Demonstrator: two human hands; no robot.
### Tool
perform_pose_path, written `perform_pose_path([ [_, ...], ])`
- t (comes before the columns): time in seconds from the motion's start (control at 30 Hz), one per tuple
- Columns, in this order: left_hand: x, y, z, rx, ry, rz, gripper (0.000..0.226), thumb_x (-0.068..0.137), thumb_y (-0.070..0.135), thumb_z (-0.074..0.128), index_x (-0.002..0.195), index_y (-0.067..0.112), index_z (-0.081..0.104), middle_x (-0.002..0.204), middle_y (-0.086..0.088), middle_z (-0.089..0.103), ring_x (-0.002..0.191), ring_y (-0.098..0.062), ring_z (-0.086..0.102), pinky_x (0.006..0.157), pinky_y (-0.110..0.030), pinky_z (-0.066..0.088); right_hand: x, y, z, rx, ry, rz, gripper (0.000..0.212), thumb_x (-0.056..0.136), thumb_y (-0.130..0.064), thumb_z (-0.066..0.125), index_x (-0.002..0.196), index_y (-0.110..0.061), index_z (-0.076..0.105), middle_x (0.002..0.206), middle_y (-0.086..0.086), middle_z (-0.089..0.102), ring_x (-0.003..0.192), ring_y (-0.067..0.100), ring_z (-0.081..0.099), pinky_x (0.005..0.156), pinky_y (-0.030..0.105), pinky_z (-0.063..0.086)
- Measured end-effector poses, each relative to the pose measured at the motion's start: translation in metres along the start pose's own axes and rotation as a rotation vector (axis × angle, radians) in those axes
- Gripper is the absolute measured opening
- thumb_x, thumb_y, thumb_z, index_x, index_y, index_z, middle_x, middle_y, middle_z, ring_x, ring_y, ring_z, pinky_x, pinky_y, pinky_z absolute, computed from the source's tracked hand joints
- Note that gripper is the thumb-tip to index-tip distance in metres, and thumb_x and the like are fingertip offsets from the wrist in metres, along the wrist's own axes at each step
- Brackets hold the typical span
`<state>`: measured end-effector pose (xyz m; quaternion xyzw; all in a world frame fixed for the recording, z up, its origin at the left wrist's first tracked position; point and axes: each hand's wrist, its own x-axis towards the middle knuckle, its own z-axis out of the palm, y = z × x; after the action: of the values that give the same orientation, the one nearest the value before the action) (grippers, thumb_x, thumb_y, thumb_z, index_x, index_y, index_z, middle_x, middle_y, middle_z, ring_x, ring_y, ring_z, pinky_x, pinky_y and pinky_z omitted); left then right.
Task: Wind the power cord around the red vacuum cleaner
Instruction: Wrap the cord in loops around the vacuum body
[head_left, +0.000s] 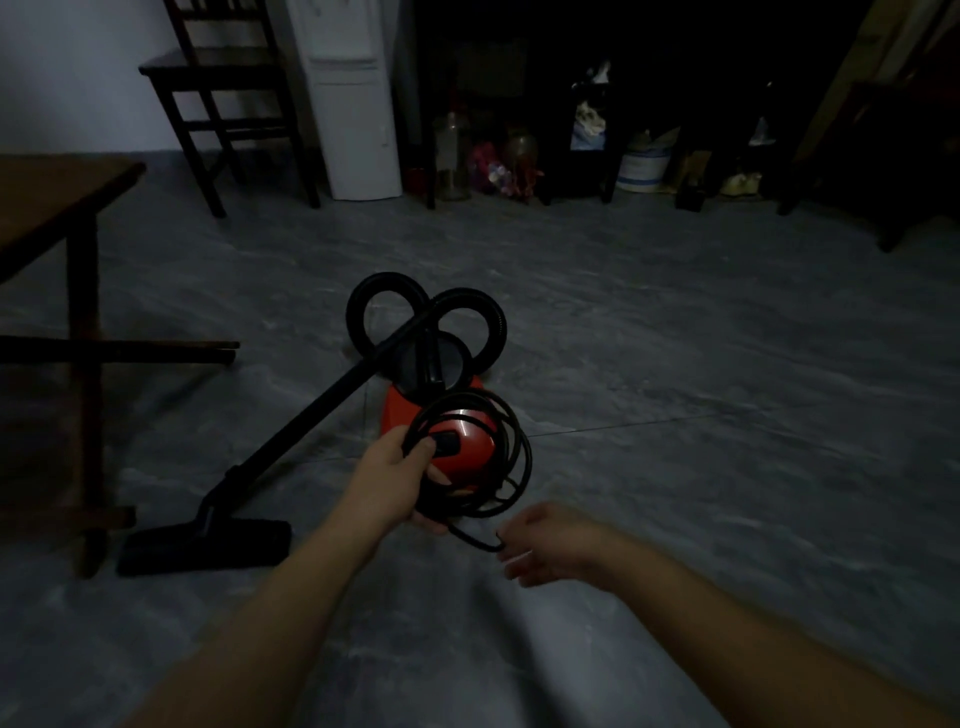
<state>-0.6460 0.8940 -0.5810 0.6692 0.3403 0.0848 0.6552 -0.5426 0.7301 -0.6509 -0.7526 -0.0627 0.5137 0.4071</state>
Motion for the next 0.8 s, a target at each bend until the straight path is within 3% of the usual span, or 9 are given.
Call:
perform_pose_path([
  [0.17, 0.001, -0.002, -0.003, -0.001, 0.003, 0.007, 0.013, 0.104, 0.017, 0.046, 0.108, 0.007, 0.053, 0.069, -0.014, 0.06, 0.043, -0.02, 0.064, 0.035, -0.034, 0.053, 0.012, -0.008, -0.002, 0.413, 0.051, -0.011, 0.005, 0.096, -0.004, 0.057, 0.094, -0.007, 0.059, 0.081, 0.01, 0.066, 0.07, 0.017, 0.063, 0.06, 0.026, 0.052],
  [0.3, 0.002, -0.007, -0.008, -0.002, 0.061, -0.008, 0.014, 0.103, 0.019, 0.047, 0.107, 0.005, 0.051, 0.075, -0.016, 0.061, 0.045, -0.022, 0.062, 0.034, -0.032, 0.052, 0.008, -0.015, -0.006, 0.572, 0.111, 0.028, 0.018, 0.098, -0.001, 0.05, 0.083, -0.005, 0.059, 0.057, 0.006, 0.062, 0.059, 0.014, 0.055, 0.052, 0.022, 0.047],
  [0.37, 0.002, -0.01, -0.011, 0.043, 0.074, -0.007, 0.015, 0.103, 0.02, 0.048, 0.109, 0.007, 0.052, 0.078, -0.017, 0.063, 0.05, -0.025, 0.063, 0.036, -0.034, 0.054, 0.007, -0.019, -0.006, 0.536, 0.126, -0.015, 0.012, 0.095, 0.003, 0.051, 0.091, -0.004, 0.06, 0.064, 0.008, 0.063, 0.057, 0.014, 0.057, 0.049, 0.022, 0.048],
  [0.47, 0.003, -0.013, -0.015, 0.124, 0.069, 0.011, 0.014, 0.101, 0.02, 0.051, 0.11, 0.009, 0.053, 0.083, -0.017, 0.068, 0.059, -0.029, 0.066, 0.043, -0.038, 0.058, 0.008, -0.024, -0.005, 0.37, 0.195, -0.179, 0.022, 0.091, 0.005, 0.057, 0.11, -0.004, 0.063, 0.082, 0.009, 0.066, 0.063, 0.015, 0.063, 0.054, 0.024, 0.052],
  [0.57, 0.004, -0.017, -0.015, 0.185, 0.048, 0.03, 0.011, 0.099, 0.018, 0.054, 0.105, 0.009, 0.053, 0.084, -0.016, 0.069, 0.066, -0.031, 0.067, 0.053, -0.048, 0.058, 0.005, -0.027, -0.004, 0.196, 0.229, -0.337, 0.017, 0.09, -0.001, 0.061, 0.1, -0.012, 0.069, 0.085, 0.002, 0.07, 0.07, 0.012, 0.067, 0.058, 0.022, 0.053],
  [0.63, 0.003, -0.017, -0.015, 0.211, 0.039, 0.04, 0.012, 0.099, 0.018, 0.055, 0.105, 0.008, 0.054, 0.083, -0.015, 0.069, 0.066, -0.028, 0.067, 0.051, -0.042, 0.058, 0.006, -0.029, -0.004, 0.113, 0.278, -0.408, 0.015, 0.09, -0.006, 0.062, 0.094, -0.018, 0.07, 0.086, 0.001, 0.073, 0.076, 0.014, 0.07, 0.065, 0.032, 0.059],
  [0.7, 0.004, -0.018, -0.016, 0.222, 0.038, 0.042, 0.012, 0.099, 0.019, 0.055, 0.105, 0.008, 0.055, 0.084, -0.016, 0.07, 0.063, -0.024, 0.066, 0.046, -0.035, 0.056, 0.003, -0.032, -0.002, 0.031, 0.316, -0.475, 0.017, 0.087, -0.01, 0.059, 0.096, -0.016, 0.072, 0.092, 0.009, 0.075, 0.085, 0.023, 0.072, 0.081, 0.051, 0.058],
  [0.8, 0.007, -0.022, -0.016, 0.25, 0.038, 0.054, 0.006, 0.099, 0.017, 0.054, 0.1, 0.011, 0.057, 0.086, -0.018, 0.071, 0.058, -0.023, 0.064, 0.047, -0.034, 0.054, 0.002, -0.031, 0.0, -0.019, 0.276, -0.571, 0.029, 0.08, -0.018, 0.05, 0.099, -0.015, 0.072, 0.098, 0.014, 0.075, 0.095, 0.035, 0.069, 0.09, 0.055, 0.052],
])
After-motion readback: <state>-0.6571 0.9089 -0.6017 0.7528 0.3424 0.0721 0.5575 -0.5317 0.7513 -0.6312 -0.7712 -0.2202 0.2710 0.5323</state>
